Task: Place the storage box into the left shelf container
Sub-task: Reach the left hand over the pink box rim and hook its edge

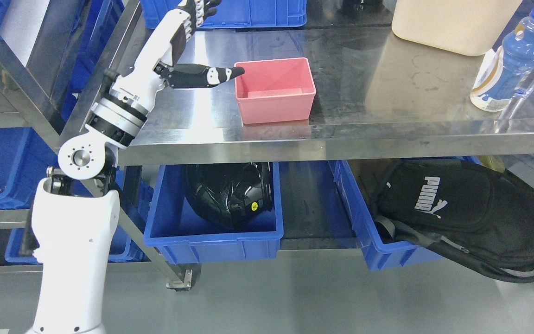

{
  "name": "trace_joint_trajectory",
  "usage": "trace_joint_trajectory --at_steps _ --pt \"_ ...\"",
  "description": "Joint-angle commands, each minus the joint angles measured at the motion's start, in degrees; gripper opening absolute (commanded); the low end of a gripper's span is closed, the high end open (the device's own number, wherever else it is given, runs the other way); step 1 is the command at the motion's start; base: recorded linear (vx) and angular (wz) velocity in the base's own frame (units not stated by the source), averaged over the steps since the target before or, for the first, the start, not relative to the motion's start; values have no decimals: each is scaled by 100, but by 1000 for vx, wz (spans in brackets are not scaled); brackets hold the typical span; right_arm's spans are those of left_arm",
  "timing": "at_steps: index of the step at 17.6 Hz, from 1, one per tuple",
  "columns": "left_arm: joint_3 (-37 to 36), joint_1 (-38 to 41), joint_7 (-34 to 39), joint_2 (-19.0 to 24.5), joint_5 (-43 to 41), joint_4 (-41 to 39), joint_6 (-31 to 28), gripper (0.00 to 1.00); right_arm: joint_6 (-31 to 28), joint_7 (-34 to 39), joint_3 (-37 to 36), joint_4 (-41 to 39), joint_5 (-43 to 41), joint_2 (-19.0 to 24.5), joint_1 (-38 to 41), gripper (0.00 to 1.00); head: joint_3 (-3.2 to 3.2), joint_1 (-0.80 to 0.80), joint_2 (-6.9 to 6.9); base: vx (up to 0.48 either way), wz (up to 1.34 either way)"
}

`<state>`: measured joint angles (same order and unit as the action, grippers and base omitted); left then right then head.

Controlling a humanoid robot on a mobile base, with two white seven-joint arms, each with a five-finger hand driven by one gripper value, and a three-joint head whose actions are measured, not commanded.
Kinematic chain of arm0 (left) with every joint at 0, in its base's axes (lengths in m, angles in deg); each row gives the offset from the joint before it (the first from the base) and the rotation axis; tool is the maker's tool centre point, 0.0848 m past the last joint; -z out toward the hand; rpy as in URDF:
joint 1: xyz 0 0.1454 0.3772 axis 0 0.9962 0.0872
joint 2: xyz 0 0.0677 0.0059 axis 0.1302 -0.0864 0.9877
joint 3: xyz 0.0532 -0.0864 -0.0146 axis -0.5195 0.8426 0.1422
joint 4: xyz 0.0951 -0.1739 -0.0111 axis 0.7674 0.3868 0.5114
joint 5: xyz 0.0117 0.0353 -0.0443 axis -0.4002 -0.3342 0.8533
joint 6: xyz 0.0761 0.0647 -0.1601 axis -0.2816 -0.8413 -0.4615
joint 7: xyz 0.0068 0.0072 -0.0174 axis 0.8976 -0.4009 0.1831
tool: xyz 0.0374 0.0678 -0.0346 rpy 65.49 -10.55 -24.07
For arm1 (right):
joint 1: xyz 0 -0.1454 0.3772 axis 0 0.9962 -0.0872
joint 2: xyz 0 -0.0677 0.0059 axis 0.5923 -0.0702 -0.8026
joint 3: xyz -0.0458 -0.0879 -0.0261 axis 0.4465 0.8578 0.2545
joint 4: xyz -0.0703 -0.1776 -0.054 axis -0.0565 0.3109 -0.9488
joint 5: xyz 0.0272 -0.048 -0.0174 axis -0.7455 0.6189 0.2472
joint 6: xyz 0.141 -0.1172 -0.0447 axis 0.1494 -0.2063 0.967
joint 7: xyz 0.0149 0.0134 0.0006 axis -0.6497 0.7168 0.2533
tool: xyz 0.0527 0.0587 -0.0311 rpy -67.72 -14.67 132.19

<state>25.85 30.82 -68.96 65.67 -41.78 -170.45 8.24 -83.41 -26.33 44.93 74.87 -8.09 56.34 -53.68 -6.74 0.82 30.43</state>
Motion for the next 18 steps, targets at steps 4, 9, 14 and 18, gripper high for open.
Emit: trace_joint_trajectory --at_steps 4,9,14,18 --pt "-1507 -930 -1397 583 -1590 1347 11 100 4 -1 -26 -100 9 -100 70 100 0 0 -1 0 0" --pt "-1419 -1149 -1450 -513 -2022 2287 72 99 4 -1 -26 -100 9 -100 70 100 0 0 -1 0 4" --pt "-1507 -1598 -1450 -627 -2346 3211 20 95 4 -1 -26 -100 9 -100 70 100 0 0 -1 0 0" --pt "-1507 -1598 -1433 -627 -2452 3484 20 94 4 -1 -26 -100 9 -100 70 100 0 0 -1 0 0"
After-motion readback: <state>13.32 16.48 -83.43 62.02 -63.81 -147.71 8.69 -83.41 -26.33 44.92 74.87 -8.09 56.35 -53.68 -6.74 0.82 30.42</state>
